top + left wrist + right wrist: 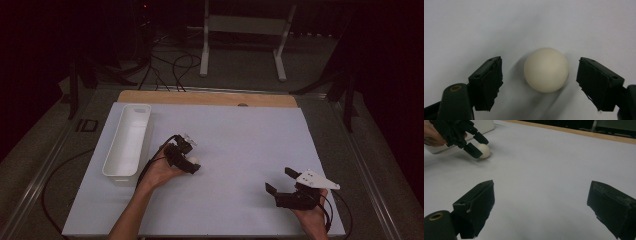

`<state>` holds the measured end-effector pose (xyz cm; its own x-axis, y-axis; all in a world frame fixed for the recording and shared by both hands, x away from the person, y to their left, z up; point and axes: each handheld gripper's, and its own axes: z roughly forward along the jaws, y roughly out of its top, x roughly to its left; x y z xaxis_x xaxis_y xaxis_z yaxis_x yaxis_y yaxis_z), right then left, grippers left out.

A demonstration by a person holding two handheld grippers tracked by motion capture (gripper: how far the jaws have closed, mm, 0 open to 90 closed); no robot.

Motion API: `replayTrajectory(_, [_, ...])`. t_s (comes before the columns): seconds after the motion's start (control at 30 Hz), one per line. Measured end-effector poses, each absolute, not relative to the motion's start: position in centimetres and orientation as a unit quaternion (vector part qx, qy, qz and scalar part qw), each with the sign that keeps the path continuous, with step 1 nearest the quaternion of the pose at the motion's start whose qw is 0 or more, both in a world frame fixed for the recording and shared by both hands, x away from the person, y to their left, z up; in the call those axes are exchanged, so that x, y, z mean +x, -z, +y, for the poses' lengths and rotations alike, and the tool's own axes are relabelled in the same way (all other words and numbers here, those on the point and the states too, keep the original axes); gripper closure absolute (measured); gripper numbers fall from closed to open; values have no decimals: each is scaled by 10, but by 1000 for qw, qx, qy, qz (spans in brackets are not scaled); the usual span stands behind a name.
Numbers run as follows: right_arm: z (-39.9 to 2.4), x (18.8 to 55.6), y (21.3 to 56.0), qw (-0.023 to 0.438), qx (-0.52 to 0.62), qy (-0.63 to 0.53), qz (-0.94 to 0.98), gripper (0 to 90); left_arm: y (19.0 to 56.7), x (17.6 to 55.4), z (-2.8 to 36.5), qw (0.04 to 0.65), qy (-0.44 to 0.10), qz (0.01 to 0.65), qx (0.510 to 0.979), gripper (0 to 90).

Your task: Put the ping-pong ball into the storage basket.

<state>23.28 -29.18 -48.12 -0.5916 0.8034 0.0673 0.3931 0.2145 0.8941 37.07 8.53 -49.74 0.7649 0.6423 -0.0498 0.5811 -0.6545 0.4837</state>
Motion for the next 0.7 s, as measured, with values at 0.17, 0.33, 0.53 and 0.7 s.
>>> replayTrajectory(0.17, [-291,233,482,212,399,-482,751,72,500,373,85,236,-57,338,909,244])
replayTrajectory(0.33, [-291,233,482,210,400,-482,751,72,501,375,83,233,-54,336,911,281])
replayTrajectory(0.53, [-291,233,482,210,399,-481,752,72,501,377,83,233,-51,336,911,322])
replayTrajectory(0.7, [-291,233,482,210,399,-481,752,72,500,377,83,234,-50,336,911,363])
